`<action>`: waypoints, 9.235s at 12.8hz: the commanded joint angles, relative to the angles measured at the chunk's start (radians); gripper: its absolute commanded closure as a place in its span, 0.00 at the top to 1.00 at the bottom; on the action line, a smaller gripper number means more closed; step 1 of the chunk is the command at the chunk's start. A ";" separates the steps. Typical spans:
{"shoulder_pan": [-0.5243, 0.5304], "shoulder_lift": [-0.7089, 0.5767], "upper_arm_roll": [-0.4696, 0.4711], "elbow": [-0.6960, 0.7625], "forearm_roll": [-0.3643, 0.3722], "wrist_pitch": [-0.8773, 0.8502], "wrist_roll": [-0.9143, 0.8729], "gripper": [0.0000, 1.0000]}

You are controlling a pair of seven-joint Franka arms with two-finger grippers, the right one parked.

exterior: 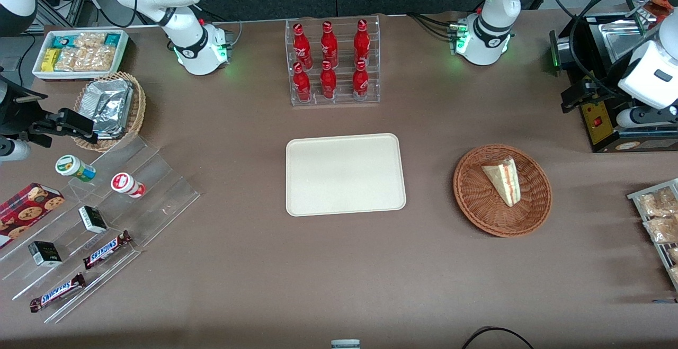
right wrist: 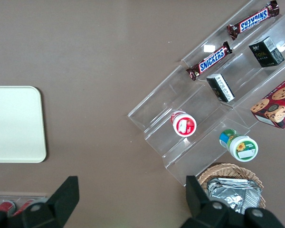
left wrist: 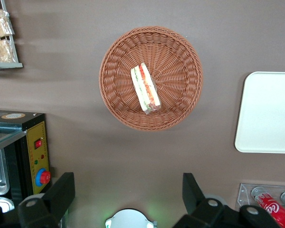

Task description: Place sandwich from basket to tray

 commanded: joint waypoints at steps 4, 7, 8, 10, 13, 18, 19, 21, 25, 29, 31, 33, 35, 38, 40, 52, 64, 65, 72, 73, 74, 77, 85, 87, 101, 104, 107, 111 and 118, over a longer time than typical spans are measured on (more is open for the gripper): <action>0.009 0.025 -0.008 0.001 0.016 0.014 0.009 1.00; 0.007 0.094 -0.008 -0.006 0.016 0.043 -0.144 1.00; 0.007 0.120 -0.010 -0.009 0.016 0.072 -0.198 1.00; 0.010 0.145 -0.008 -0.055 0.011 0.133 -0.217 1.00; 0.012 0.110 -0.005 -0.228 0.016 0.342 -0.246 1.00; 0.014 0.119 0.022 -0.460 0.016 0.687 -0.428 1.00; 0.015 0.122 0.024 -0.510 0.016 0.757 -0.457 1.00; 0.015 0.137 0.024 -0.596 0.016 0.879 -0.514 1.00; 0.004 0.162 0.024 -0.682 0.017 0.995 -0.614 1.00; -0.017 0.167 0.022 -0.735 0.017 1.066 -0.645 1.00; -0.029 0.171 0.021 -0.733 0.022 1.066 -0.643 1.00; -0.042 0.177 0.021 -0.733 0.022 1.068 -0.643 1.00; -0.043 0.194 0.021 -0.733 0.023 1.083 -0.642 1.00; -0.043 0.216 0.019 -0.733 0.057 1.097 -0.643 1.00; -0.043 0.219 0.019 -0.733 0.059 1.097 -0.643 0.80; -0.043 0.101 -0.008 -0.629 0.060 0.782 -0.642 0.00; -0.045 0.321 -0.412 -0.269 0.051 0.684 -0.786 0.00; -0.046 0.362 -0.445 -0.228 0.057 0.684 -0.790 0.00; -0.252 0.593 -0.466 -0.029 0.174 0.677 -0.804 0.00; -0.264 0.626 -0.466 -0.005 0.207 0.677 -0.832 0.00; -0.279 0.650 -0.466 0.012 0.253 0.677 -0.876 0.00; -0.313 0.711 -0.466 0.040 0.318 0.678 -0.919 0.00; -0.371 0.805 -0.466 0.103 0.387 0.680 -0.994 0.00; -0.391 0.815 -0.444 0.103 0.408 0.681 -1.013 0.00; -0.398 0.765 -0.421 0.132 0.407 0.655 -1.001 1.00; -0.335 0.716 -0.427 0.133 0.387 0.628 -0.992 1.00; -0.245 0.664 -0.430 0.123 0.330 0.620 -0.953 1.00; -0.082 0.592 -0.430 0.123 0.208 0.518 -0.766 1.00; 0.122 0.460 -0.423 0.126 0.145 0.284 -0.485 1.00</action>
